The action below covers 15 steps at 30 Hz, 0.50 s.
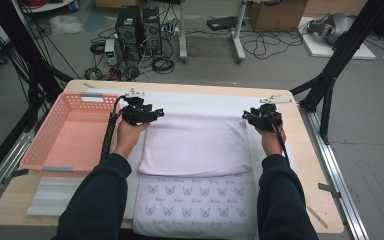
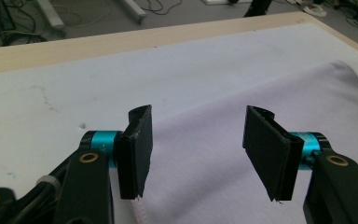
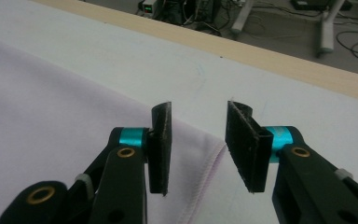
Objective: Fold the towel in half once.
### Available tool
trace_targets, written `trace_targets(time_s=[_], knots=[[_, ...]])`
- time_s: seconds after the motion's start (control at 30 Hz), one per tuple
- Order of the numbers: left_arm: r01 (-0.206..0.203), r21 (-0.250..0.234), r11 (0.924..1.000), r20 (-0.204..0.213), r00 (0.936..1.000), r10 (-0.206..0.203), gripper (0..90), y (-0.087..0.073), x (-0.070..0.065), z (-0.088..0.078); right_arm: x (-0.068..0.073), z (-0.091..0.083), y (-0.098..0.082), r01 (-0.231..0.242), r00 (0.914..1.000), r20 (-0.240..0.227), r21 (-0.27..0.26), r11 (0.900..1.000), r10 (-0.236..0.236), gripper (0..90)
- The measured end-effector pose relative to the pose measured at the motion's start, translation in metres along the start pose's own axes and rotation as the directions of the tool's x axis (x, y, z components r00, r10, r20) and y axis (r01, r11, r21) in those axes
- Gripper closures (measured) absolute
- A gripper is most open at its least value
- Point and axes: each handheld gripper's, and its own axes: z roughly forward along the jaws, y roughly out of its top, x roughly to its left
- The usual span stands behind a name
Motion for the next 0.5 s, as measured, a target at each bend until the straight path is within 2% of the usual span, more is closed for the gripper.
trace_targets(time_s=[0.2, 0.27, 0.33, 0.43, 0.5], knots=[[-0.042, -0.035, 0.9985, 0.022, 0.9988, 0.043, 41.4, -0.011, -0.016, -0.015, 0.002, -0.020, -0.001, -0.009, 0.9995, -0.031, 0.005, 1.000, 0.010, 53.2], [-0.057, -0.013, 0.9983, 0.034, 0.9978, 0.057, 40.1, -0.012, -0.021, -0.019, 0.004, -0.026, -0.004, -0.024, 0.9989, -0.041, 0.001, 1.000, 0.024, 52.5], [-0.074, -0.045, 0.9962, 0.040, 0.9963, 0.076, 40.7, -0.016, -0.028, -0.025, 0.006, -0.032, -0.009, -0.013, 0.9982, -0.058, 0.008, 1.000, 0.013, 52.8], [-0.083, -0.046, 0.9955, 0.058, 0.9947, 0.085, 40.1, -0.022, -0.035, -0.031, 0.012, -0.042, -0.018, 0.004, 0.9967, -0.081, 0.017, 1.000, -0.003, 51.2], [-0.080, -0.065, 0.9947, 0.057, 0.9949, 0.084, 37.2, -0.026, -0.038, -0.037, 0.016, -0.049, -0.024, 0.009, 0.9960, -0.089, 0.018, 1.000, -0.007, 48.9]])
